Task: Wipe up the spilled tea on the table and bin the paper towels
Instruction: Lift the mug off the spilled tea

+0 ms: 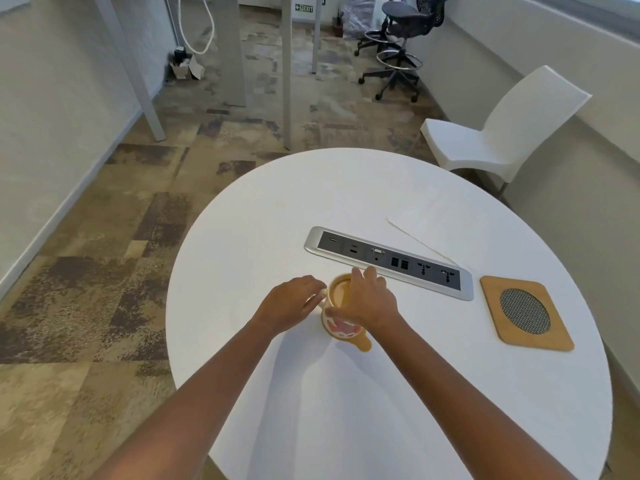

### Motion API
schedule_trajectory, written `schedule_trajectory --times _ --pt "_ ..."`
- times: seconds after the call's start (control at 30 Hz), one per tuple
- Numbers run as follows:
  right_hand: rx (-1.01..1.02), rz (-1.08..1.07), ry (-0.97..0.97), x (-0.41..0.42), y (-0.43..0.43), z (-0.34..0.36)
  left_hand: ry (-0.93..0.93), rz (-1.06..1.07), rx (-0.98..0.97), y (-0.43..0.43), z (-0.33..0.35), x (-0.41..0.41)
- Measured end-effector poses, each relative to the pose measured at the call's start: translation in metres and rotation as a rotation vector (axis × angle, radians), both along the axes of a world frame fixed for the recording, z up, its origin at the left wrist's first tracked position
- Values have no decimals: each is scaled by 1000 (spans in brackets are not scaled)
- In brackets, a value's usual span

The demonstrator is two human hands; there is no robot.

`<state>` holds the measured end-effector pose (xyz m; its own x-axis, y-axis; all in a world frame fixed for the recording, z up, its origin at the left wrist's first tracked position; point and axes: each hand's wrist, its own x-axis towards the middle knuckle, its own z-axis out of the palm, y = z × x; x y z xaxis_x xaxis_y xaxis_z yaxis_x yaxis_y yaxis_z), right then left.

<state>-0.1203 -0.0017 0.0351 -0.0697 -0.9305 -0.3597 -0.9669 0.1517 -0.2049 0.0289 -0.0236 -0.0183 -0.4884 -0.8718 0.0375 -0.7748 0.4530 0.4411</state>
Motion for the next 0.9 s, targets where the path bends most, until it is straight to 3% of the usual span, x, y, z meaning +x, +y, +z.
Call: schedule_trajectory --times 0.9 --pt "16 104 106 -8 -16 6 65 19 30 -9 -7 4"
